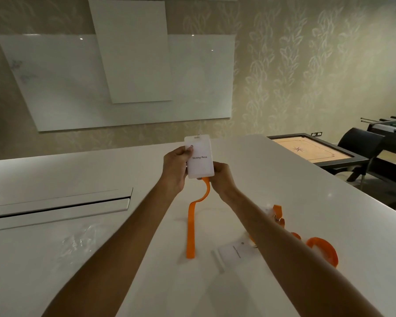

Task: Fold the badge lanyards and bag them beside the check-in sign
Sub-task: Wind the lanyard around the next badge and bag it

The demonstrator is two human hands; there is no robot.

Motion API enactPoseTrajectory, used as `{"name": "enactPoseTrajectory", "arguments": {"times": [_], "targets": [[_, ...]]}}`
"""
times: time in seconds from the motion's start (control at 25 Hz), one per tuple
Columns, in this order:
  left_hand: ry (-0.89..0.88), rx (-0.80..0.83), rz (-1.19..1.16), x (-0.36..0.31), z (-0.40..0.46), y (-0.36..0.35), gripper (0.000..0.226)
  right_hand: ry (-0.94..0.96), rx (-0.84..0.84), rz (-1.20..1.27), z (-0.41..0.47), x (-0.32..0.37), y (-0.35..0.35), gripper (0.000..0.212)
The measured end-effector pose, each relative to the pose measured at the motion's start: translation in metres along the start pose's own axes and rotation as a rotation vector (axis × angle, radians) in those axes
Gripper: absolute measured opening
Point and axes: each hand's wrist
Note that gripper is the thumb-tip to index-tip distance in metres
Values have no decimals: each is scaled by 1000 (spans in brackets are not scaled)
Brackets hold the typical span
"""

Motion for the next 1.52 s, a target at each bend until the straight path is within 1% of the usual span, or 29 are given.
{"name": "enactPoseTrajectory", "arguments": {"times": [0.08,0.24,0.4,0.56,0.8,0.88,0.96,1.08,1.24,1.36,1.52], "targets": [[-9,-26,6,-2,2,0,16,-20,5,11,-4,-4,-2,31],[-26,-67,16,-5,7,-2,4,-82,-37,-47,-11,-12,-5,24],[-38,-133,64,-5,14,-6,5,-97,-49,-32,-21,-13,-4,26],[-63,-213,71,-5,17,-14,11,-101,-63,-125,-29,-11,-6,30],[-67,-302,68,-3,22,-18,12,-61,-79,-219,-41,-1,-9,35],[-82,-318,90,-1,23,-18,8,-65,-77,-222,-46,2,-10,36],[-86,-335,78,0,24,-17,4,-85,-65,-208,-52,3,-12,36],[-87,-361,45,1,26,-16,9,-123,-45,-199,-63,7,-16,37],[-103,-375,-8,1,25,-15,6,-126,-16,-228,-74,17,-20,39],[-123,-393,-5,1,25,-12,10,-128,31,-255,-83,27,-21,39],[-127,-410,2,2,27,-9,7,-142,107,-271,-94,37,-21,37]]}}
Point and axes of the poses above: each hand's wrist, its own z-axis towards the middle knuckle, its own y-axis out of the back of the hand, x = y × z, and after that the axes turned 4 degrees about -x, right-handed
